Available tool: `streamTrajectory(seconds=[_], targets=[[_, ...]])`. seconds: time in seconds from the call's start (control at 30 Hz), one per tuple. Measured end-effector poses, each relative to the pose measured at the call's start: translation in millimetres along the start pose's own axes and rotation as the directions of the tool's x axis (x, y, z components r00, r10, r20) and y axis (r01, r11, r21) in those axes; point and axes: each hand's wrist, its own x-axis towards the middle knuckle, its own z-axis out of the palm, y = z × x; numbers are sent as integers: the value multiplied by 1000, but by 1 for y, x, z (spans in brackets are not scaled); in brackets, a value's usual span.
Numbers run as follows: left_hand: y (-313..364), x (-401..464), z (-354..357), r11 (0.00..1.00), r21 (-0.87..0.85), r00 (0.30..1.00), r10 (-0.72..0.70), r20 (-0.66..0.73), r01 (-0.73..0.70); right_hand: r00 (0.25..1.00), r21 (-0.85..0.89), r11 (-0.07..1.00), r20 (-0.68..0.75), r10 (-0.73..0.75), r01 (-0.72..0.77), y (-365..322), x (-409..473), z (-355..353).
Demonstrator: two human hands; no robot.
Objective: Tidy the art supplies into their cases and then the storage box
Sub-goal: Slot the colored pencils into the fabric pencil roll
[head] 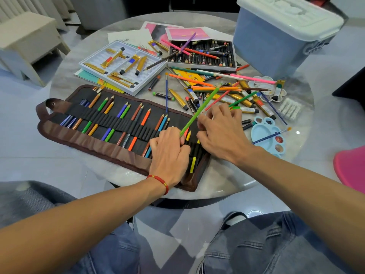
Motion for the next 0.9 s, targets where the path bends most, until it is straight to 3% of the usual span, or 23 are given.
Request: streamTrajectory(seconds=[0.17, 0.37, 0.43, 0.5, 0.53, 0.6, 0.7, 0.9], targets=[[0, 0, -1, 1000, -19, 1000, -9, 14, 9, 999, 40, 999, 51, 15, -17, 4, 4, 1], [4, 3, 0, 999, 15, 998, -51, 22, 50, 988, 289, 954, 150, 39, -82, 18, 7, -14], [7, 7, -1, 997, 42, 997, -62, 44, 60, 979, 559, 811, 190, 78, -173, 22, 8, -25], [8, 9, -2, 993, 108, 996, -54, 78, 45, 961, 817, 508, 255, 106, -273, 20, 7, -33], [9, 9, -1, 989, 148, 995, -45, 92, 31, 954, 879, 372, 265, 140, -299, 18, 7, -35], [8, 8, 0, 974, 225, 994, -12, 107, -13, 945, 918, 258, 252, 209, -302, 13, 7, -35], [6, 3, 0, 942, 313, 987, 77, 143, -119, 922, 917, 231, 253, 291, -325, 15, 11, -31], [9, -3, -4, 872, 446, 965, 101, 240, -203, 849, 757, 433, 297, 438, -489, 42, 14, -19]])
